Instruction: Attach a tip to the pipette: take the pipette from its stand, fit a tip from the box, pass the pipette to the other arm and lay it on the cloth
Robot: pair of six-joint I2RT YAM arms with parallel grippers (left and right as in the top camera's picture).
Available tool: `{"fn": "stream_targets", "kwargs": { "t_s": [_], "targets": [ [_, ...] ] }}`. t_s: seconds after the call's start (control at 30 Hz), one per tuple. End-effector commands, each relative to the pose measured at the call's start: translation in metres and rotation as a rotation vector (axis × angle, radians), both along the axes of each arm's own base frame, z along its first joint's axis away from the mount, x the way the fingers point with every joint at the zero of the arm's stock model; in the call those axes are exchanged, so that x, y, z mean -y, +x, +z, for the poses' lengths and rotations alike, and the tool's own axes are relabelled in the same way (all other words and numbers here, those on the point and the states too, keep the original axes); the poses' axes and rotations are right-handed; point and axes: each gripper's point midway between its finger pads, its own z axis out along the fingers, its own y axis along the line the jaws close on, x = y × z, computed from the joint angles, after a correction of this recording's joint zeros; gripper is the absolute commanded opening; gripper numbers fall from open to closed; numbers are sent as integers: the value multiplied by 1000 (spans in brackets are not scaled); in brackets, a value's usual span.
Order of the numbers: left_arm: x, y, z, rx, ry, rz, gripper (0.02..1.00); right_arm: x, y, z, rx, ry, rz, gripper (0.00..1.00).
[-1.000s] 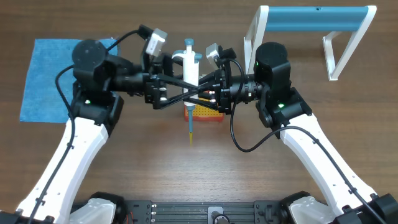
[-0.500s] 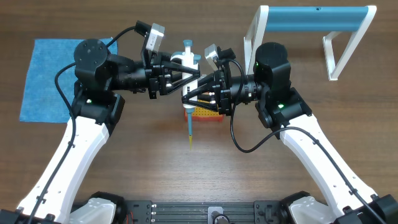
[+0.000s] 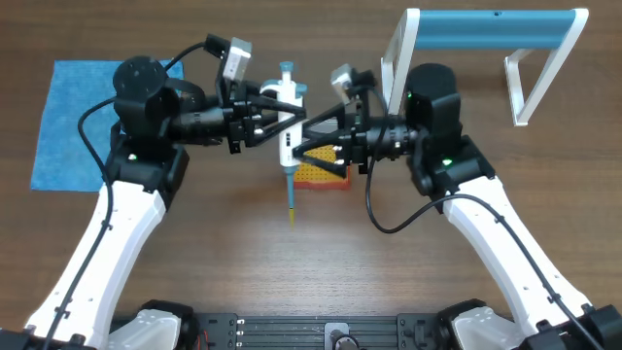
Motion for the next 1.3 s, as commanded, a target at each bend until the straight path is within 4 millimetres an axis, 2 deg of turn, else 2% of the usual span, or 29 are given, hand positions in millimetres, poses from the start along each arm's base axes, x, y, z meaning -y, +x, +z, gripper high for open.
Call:
{"fn": "stream_targets", "kwargs": {
  "t_s": [0.03, 0.1, 0.13, 0.17, 0.2, 0.23, 0.27, 0.33, 0.4, 0.5, 0.63, 0.73, 0.83, 0.93, 1.0, 1.1, 1.3],
  "targets": [
    [-35, 35, -37, 1, 140, 226, 27, 9, 17, -5, 68, -50, -95, 744],
    [-61, 48, -81, -139, 292, 395, 27, 23, 43, -35, 76, -203, -281, 744],
    [-71, 50, -97, -189, 353, 451, 27, 37, 56, -50, 93, -308, -392, 744],
    [-92, 50, -126, -289, 470, 557, 27, 57, 67, -61, 118, -421, -510, 744],
    [-103, 46, -141, -341, 538, 604, 27, 78, 76, -64, 157, -519, -629, 744],
    [-113, 41, -151, -382, 597, 638, 27, 98, 83, -56, 218, -590, -748, 744],
    [-121, 39, -154, -413, 624, 662, 25, 114, 87, -42, 289, -633, -840, 744],
    [-151, 41, -140, -453, 686, 771, 25, 149, 81, -2, 465, -723, -1028, 748],
    [-180, 41, -124, -470, 756, 872, 27, 172, 70, 22, 547, -775, -1146, 746],
    [-219, 39, -93, -489, 843, 902, 25, 210, 43, 47, 584, -830, -1303, 746],
    [-260, 44, -82, -596, 986, 818, 25, 216, 2, 93, 675, -666, -1349, 748],
    [-277, 64, -90, -623, 1081, 755, 25, 221, -29, 95, 700, -629, -1337, 746],
    [-292, 92, -112, -634, 1134, 732, 25, 220, -52, 81, 732, -583, -1310, 746],
    [-314, 102, -155, -712, 1251, 711, 25, 220, -58, 69, 765, -550, -1314, 748],
    [-323, 109, -194, -757, 1317, 638, 27, 218, -54, 43, 760, -592, -1293, 746],
    [-331, 135, -230, -725, 1327, 630, 27, 215, -41, 10, 741, -632, -1294, 746],
    [-353, 162, -262, -662, 1408, 683, 27, 209, -28, -28, 658, -577, -1316, 750]
  ]
}}
